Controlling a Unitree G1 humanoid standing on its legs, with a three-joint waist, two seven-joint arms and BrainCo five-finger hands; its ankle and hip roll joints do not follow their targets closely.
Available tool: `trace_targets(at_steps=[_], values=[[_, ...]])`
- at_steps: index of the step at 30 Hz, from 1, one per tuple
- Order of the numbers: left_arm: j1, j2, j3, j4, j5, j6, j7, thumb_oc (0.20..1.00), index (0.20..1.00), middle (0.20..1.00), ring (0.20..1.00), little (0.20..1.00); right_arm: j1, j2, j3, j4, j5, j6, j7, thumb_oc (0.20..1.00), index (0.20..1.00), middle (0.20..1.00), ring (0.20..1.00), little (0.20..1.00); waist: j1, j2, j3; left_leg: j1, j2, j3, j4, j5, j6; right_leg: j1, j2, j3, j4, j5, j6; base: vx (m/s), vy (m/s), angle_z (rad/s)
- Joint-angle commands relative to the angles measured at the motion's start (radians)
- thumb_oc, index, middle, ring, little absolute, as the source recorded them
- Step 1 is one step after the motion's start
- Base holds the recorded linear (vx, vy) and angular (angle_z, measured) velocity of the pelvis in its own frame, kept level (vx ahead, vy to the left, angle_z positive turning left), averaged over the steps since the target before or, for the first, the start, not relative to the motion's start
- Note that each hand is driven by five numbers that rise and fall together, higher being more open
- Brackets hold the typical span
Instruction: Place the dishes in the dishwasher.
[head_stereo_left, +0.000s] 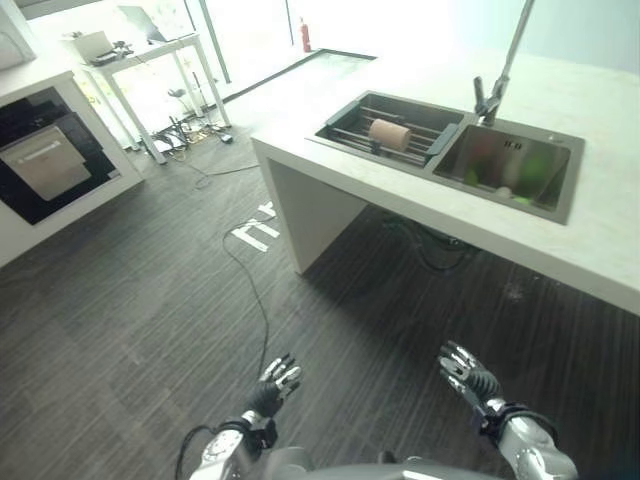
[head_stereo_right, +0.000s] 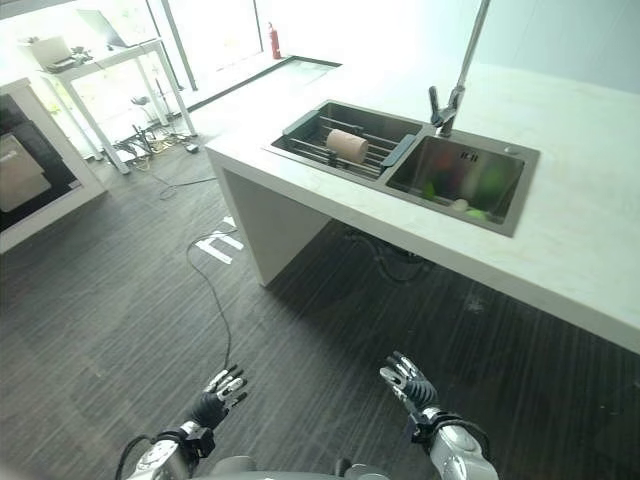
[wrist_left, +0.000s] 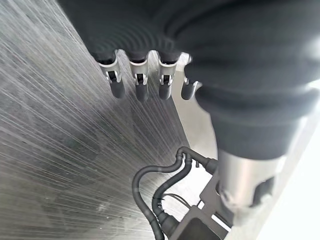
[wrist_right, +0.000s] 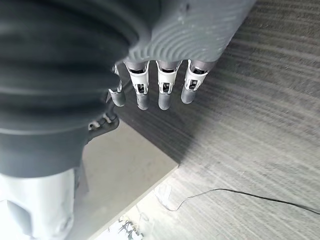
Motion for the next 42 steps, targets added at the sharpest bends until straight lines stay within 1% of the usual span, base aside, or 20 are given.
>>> trace_targets(at_steps=[1, 3, 5, 7, 8, 11, 14, 17, 19, 20, 23, 24, 25, 27, 29, 30, 34, 38, 40, 42], values=[[-0.026, 0.038, -0.007, -0.037, 0.018, -0.020, -0.049, 1.000, 1.000, 1.000, 1.000, 1.000, -0.031, 0.007, -0.021, -0.027, 0.046, -0.047, 0.005, 1.000, 1.000, 1.000, 1.000, 1.000, 0.011, 0.020, 0.023, 0.092, -0.079, 0.036, -0.132, -0.026, 0.082, -0.006, -0.103, 0.108, 0.057, 0.028, 0.156, 0.19, -0.025, -0.05], [-0.023, 0.041, 0.000, -0.040, 0.017, -0.012, -0.055, 1.000, 1.000, 1.000, 1.000, 1.000, -0.033, 0.012, -0.021, -0.014, 0.040, -0.049, 0.004, 1.000, 1.000, 1.000, 1.000, 1.000, 0.015, 0.035, 0.024, 0.119, -0.090, 0.042, -0.237, -0.029, 0.081, 0.009, -0.083, 0.116, 0.053, 0.018, 0.163, 0.22, 0.102, -0.14], [-0.028, 0.043, -0.006, -0.037, 0.001, -0.013, -0.056, 1.000, 1.000, 1.000, 1.000, 1.000, -0.020, 0.013, -0.023, -0.025, 0.032, -0.050, -0.014, 1.000, 1.000, 1.000, 1.000, 1.000, 0.023, 0.059, 0.029, 0.100, -0.044, 0.043, -0.426, 0.073, 0.031, 0.055, -0.067, 0.127, 0.026, -0.007, 0.180, 0.28, 0.231, -0.15], [-0.022, 0.033, -0.005, -0.036, -0.001, -0.021, -0.058, 1.000, 1.000, 1.000, 1.000, 1.000, -0.008, 0.012, -0.023, -0.032, 0.024, -0.055, -0.020, 1.000, 1.000, 1.000, 1.000, 1.000, 0.048, 0.062, 0.037, 0.044, -0.019, -0.001, -0.482, 0.134, 0.012, 0.095, -0.077, 0.147, 0.008, -0.024, 0.190, 0.30, 0.285, -0.29], [-0.024, 0.031, -0.002, -0.033, 0.001, -0.019, -0.064, 1.000, 1.000, 1.000, 1.000, 1.000, -0.004, 0.008, -0.028, -0.030, 0.024, -0.061, -0.019, 1.000, 1.000, 1.000, 1.000, 1.000, 0.051, 0.062, 0.039, 0.036, -0.008, 0.005, -0.494, 0.138, 0.015, 0.105, -0.086, 0.143, 0.007, -0.028, 0.192, 0.26, 0.273, -0.58], [-0.023, 0.042, -0.002, -0.020, 0.024, -0.017, -0.092, 1.000, 1.000, 1.000, 1.000, 1.000, 0.009, -0.004, -0.051, -0.037, 0.040, -0.067, -0.018, 1.000, 1.000, 1.000, 1.000, 1.000, 0.038, 0.061, 0.031, 0.078, -0.007, 0.037, -0.512, 0.092, 0.032, 0.097, -0.117, 0.123, 0.054, -0.043, 0.201, 0.28, 0.417, -0.64], [-0.049, 0.066, -0.013, -0.008, 0.026, -0.019, -0.084, 1.000, 1.000, 1.000, 1.000, 1.000, 0.022, 0.007, -0.082, -0.040, 0.077, -0.057, -0.023, 1.000, 1.000, 1.000, 1.000, 1.000, 0.022, 0.060, 0.010, 0.147, -0.064, 0.043, -0.526, 0.036, 0.060, 0.087, -0.163, 0.107, 0.095, -0.036, 0.230, 0.28, 0.444, 0.19], [-0.064, 0.094, -0.021, -0.014, 0.009, -0.007, -0.042, 1.000, 1.000, 1.000, 1.000, 1.000, 0.030, 0.040, -0.087, -0.055, 0.053, -0.039, -0.025, 1.000, 1.000, 1.000, 1.000, 1.000, 0.014, 0.047, -0.006, 0.182, -0.125, 0.062, -0.544, 0.002, 0.120, 0.051, -0.211, 0.128, 0.162, 0.031, 0.276, 0.20, 0.334, 0.19], [-0.063, 0.105, -0.030, -0.022, 0.008, -0.001, -0.032, 1.000, 1.000, 1.000, 1.000, 1.000, 0.027, 0.052, -0.081, -0.067, 0.047, -0.045, -0.032, 1.000, 1.000, 1.000, 1.000, 1.000, 0.012, 0.044, -0.014, 0.188, -0.153, 0.061, -0.550, -0.012, 0.151, 0.017, -0.222, 0.154, 0.219, 0.064, 0.290, 0.19, 0.373, 0.09], [-0.061, 0.108, -0.034, -0.022, 0.009, 0.009, -0.026, 1.000, 1.000, 1.000, 1.000, 1.000, 0.031, 0.062, -0.079, -0.074, 0.043, -0.051, -0.044, 1.000, 1.000, 1.000, 1.000, 1.000, 0.012, 0.048, -0.022, 0.192, -0.186, 0.062, -0.549, -0.031, 0.182, -0.028, -0.228, 0.170, 0.312, 0.106, 0.287, 0.20, 0.392, 0.04], [-0.051, 0.105, -0.035, -0.016, -0.005, 0.004, -0.007, 1.000, 1.000, 1.000, 1.000, 1.000, 0.024, 0.067, -0.068, -0.063, 0.027, -0.049, -0.036, 1.000, 1.000, 1.000, 1.000, 1.000, 0.012, 0.060, -0.018, 0.218, -0.196, 0.083, -0.565, -0.046, 0.200, -0.117, -0.207, 0.123, 0.422, 0.131, 0.271, 0.18, 0.264, -0.06], [-0.051, 0.104, -0.035, -0.014, -0.015, 0.001, -0.002, 1.000, 1.000, 1.000, 1.000, 1.000, 0.020, 0.064, -0.063, -0.059, 0.025, -0.049, -0.035, 1.000, 1.000, 1.000, 1.000, 1.000, 0.007, 0.058, -0.017, 0.226, -0.199, 0.081, -0.573, -0.047, 0.200, -0.131, -0.178, 0.116, 0.391, 0.124, 0.267, 0.23, -0.008, -0.39], [-0.052, 0.098, -0.030, -0.023, -0.018, 0.003, 0.005, 1.000, 1.000, 1.000, 1.000, 1.000, 0.013, 0.052, -0.056, -0.057, 0.024, -0.047, -0.029, 1.000, 1.000, 1.000, 1.000, 1.000, -0.013, 0.043, -0.007, 0.257, -0.209, 0.077, -0.585, -0.061, 0.190, -0.169, -0.146, 0.068, 0.251, 0.131, 0.262, 0.22, -0.074, -0.52], [-0.052, 0.089, -0.022, -0.021, -0.029, -0.008, 0.028, 1.000, 1.000, 1.000, 1.000, 1.000, -0.007, 0.040, -0.053, -0.056, 0.008, -0.026, -0.006, 1.000, 1.000, 1.000, 1.000, 1.000, -0.022, 0.040, 0.004, 0.292, -0.201, 0.085, -0.585, -0.095, 0.178, -0.239, -0.191, -0.008, 0.210, 0.177, 0.276, 0.20, -0.139, 0.02], [-0.057, 0.087, -0.022, -0.010, -0.039, -0.010, 0.033, 1.000, 1.000, 1.000, 1.000, 1.000, -0.009, 0.038, -0.054, -0.059, 0.007, -0.020, -0.009, 1.000, 1.000, 1.000, 1.000, 1.000, -0.033, 0.037, 0.002, 0.297, -0.198, 0.073, -0.585, -0.099, 0.171, -0.222, -0.167, 0.031, 0.173, 0.164, 0.268, 0.15, -0.211, 0.22], [-0.053, 0.077, -0.013, -0.016, -0.042, -0.005, 0.030, 1.000, 1.000, 1.000, 1.000, 1.000, -0.019, 0.028, -0.050, -0.058, 0.018, -0.018, -0.014, 1.000, 1.000, 1.000, 1.000, 1.000, -0.019, 0.039, -0.004, 0.301, -0.181, 0.098, -0.585, -0.090, 0.151, -0.162, -0.148, -0.008, 0.097, 0.128, 0.249, 0.17, -0.273, 0.20], [-0.028, 0.048, -0.006, -0.019, -0.011, -0.008, 0.033, 1.000, 1.000, 1.000, 1.000, 1.000, -0.024, 0.020, -0.052, -0.059, 0.029, -0.021, -0.029, 1.000, 1.000, 1.000, 1.000, 1.000, -0.008, 0.035, -0.013, 0.292, -0.185, 0.104, -0.536, -0.091, 0.137, -0.047, -0.085, 0.051, 0.011, 0.085, 0.203, 0.15, -0.217, 0.08], [-0.030, 0.044, -0.003, -0.018, 0.001, -0.015, 0.020, 1.000, 1.000, 1.000, 1.000, 1.000, -0.015, 0.015, -0.059, -0.055, 0.045, -0.019, -0.036, 1.000, 1.000, 1.000, 1.000, 1.000, -0.011, 0.031, -0.014, 0.253, -0.185, 0.101, -0.452, -0.114, 0.127, -0.022, -0.080, 0.076, -0.005, 0.076, 0.189, 0.07, -0.148, -0.29], [-0.034, 0.040, -0.002, -0.002, -0.006, -0.028, 0.017, 1.000, 1.000, 1.000, 1.000, 1.000, -0.011, 0.009, -0.062, -0.035, 0.044, -0.024, -0.024, 1.000, 1.000, 1.000, 1.000, 1.000, -0.012, 0.030, -0.014, 0.224, -0.186, 0.093, -0.372, -0.115, 0.115, -0.015, -0.082, 0.083, -0.014, 0.072, 0.182, 0.05, -0.128, -0.08], [-0.039, 0.030, 0.009, 0.006, -0.024, -0.032, 0.017, 1.000, 1.000, 1.000, 1.000, 1.000, -0.002, 0.000, -0.062, -0.015, 0.037, -0.029, -0.009, 1.000, 1.000, 1.000, 1.000, 1.000, -0.006, 0.024, -0.004, 0.144, -0.183, 0.059, -0.201, -0.062, 0.093, -0.012, -0.083, 0.099, -0.010, 0.060, 0.163, 0.03, -0.122, 0.02]])
